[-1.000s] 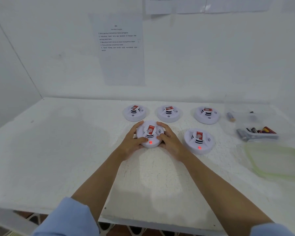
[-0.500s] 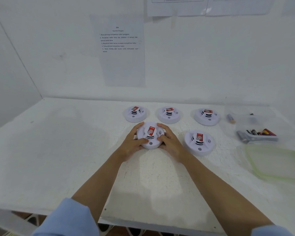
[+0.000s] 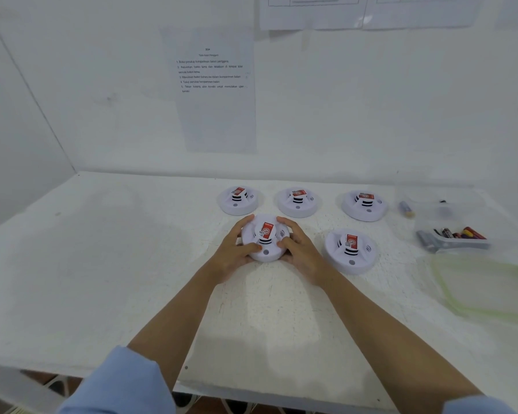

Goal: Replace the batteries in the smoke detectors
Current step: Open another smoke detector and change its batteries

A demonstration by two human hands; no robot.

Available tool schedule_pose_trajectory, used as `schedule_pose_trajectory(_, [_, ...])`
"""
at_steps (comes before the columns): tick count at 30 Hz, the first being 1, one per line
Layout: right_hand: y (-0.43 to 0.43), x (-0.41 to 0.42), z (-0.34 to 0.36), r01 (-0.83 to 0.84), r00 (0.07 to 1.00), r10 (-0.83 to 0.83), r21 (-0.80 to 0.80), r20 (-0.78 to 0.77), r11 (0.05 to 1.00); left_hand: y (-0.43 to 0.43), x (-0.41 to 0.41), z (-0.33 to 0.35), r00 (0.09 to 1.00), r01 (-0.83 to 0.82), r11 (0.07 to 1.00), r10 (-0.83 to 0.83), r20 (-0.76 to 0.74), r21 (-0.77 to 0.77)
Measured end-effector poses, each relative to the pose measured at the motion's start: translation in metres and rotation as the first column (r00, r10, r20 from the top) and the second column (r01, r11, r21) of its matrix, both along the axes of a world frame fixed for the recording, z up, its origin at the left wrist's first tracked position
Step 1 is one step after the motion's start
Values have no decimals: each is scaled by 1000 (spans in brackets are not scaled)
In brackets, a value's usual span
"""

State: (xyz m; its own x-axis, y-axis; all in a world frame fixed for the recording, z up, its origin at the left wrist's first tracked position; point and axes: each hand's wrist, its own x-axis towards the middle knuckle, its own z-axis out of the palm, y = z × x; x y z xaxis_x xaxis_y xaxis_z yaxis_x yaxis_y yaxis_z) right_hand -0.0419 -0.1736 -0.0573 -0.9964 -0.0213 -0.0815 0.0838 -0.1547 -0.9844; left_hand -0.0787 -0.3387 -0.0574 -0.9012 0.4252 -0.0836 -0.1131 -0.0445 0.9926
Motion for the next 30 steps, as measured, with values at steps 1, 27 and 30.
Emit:
schedule_pose_trajectory(1, [0, 0, 0, 1, 1000, -1, 1, 1, 1000, 0, 0, 0, 1000, 2, 1000, -2, -5, -3])
schedule_pose_trajectory(27, [-7, -3, -1, 127, 989, -102, 277, -104, 952, 0, -8, 14, 990, -63, 948, 20, -137, -313])
schedule_pose_trajectory(30, [-7, -5, -4, 118, 991, -90, 316, -100, 941, -1, -11, 15, 989, -59, 928, 3, -151, -368])
